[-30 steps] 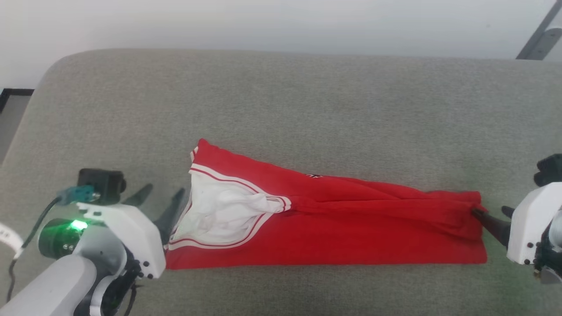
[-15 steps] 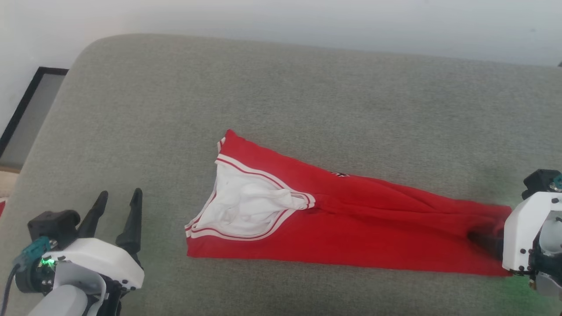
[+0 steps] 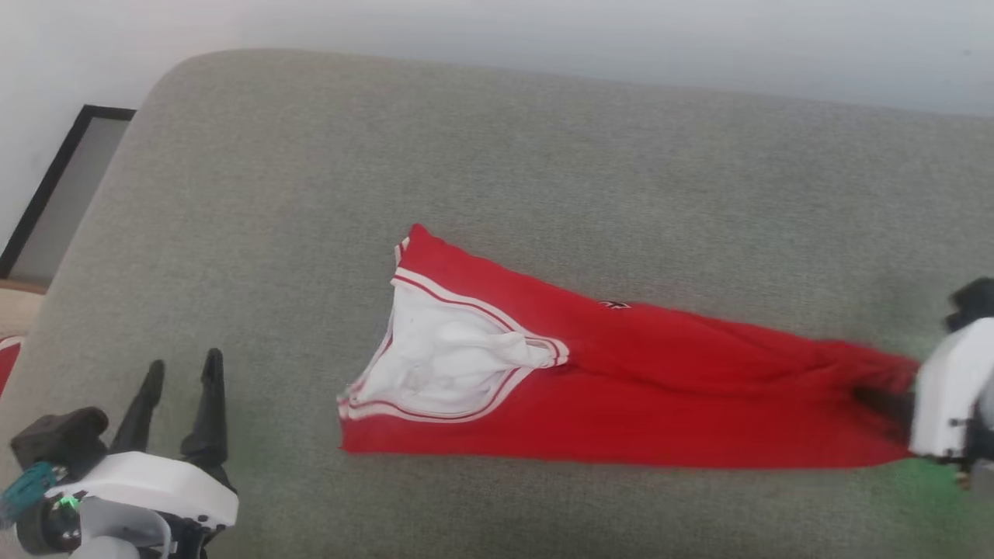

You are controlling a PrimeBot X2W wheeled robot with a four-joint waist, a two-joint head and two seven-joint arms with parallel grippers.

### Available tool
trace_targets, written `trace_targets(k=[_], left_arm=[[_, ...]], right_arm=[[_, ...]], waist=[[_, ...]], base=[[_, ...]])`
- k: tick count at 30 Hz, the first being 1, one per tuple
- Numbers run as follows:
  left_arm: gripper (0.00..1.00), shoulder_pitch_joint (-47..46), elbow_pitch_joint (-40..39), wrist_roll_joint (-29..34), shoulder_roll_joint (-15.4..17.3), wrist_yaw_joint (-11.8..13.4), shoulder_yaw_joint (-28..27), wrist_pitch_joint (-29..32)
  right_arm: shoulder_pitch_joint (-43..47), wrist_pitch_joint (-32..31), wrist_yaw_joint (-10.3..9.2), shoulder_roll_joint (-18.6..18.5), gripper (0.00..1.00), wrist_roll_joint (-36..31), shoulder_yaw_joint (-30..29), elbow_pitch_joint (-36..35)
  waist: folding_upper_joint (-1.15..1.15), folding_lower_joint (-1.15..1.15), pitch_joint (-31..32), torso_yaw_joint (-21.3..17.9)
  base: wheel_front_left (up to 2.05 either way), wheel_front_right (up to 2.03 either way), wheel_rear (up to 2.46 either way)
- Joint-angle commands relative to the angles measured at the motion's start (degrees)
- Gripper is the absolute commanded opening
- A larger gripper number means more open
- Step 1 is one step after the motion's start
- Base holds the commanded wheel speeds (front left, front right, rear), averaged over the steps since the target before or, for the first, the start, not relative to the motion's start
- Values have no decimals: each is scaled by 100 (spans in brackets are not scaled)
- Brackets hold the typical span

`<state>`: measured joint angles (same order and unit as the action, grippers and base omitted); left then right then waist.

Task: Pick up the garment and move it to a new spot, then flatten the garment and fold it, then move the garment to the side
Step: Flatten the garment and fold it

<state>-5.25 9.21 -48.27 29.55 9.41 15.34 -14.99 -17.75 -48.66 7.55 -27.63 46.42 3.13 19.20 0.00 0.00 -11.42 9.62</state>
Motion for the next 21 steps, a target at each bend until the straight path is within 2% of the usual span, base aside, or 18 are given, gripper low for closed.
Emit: trace_targets(k=[1, 7, 14, 17, 21], left_arm=[[100, 59, -53, 143, -80, -70, -170, -20], [100, 226, -95, 416, -297, -234, -565, -22], [100, 175, -66, 633, -459, -407, -726, -22], [100, 143, -21, 693, -532, -466, -776, -22], [100, 201, -8, 745, -572, -515, -843, -22]], right_arm=[[-14, 81, -13, -145, 0, 49, -102, 91], [-89, 268, -12, -508, 0, 59, -527, 271], [-317, 433, -12, -891, 0, -210, -982, 771], [-459, 444, -12, -883, 0, -289, -1001, 917], [-467, 362, -10, -735, 0, -203, -865, 551]], waist=[[0, 0, 0, -49], [0, 0, -52, -229], [0, 0, -118, -396], [0, 0, -116, -459], [0, 0, -88, -523]], base=[[0, 0, 0], [0, 0, 0], [0, 0, 0], [0, 0, 0], [0, 0, 0]])
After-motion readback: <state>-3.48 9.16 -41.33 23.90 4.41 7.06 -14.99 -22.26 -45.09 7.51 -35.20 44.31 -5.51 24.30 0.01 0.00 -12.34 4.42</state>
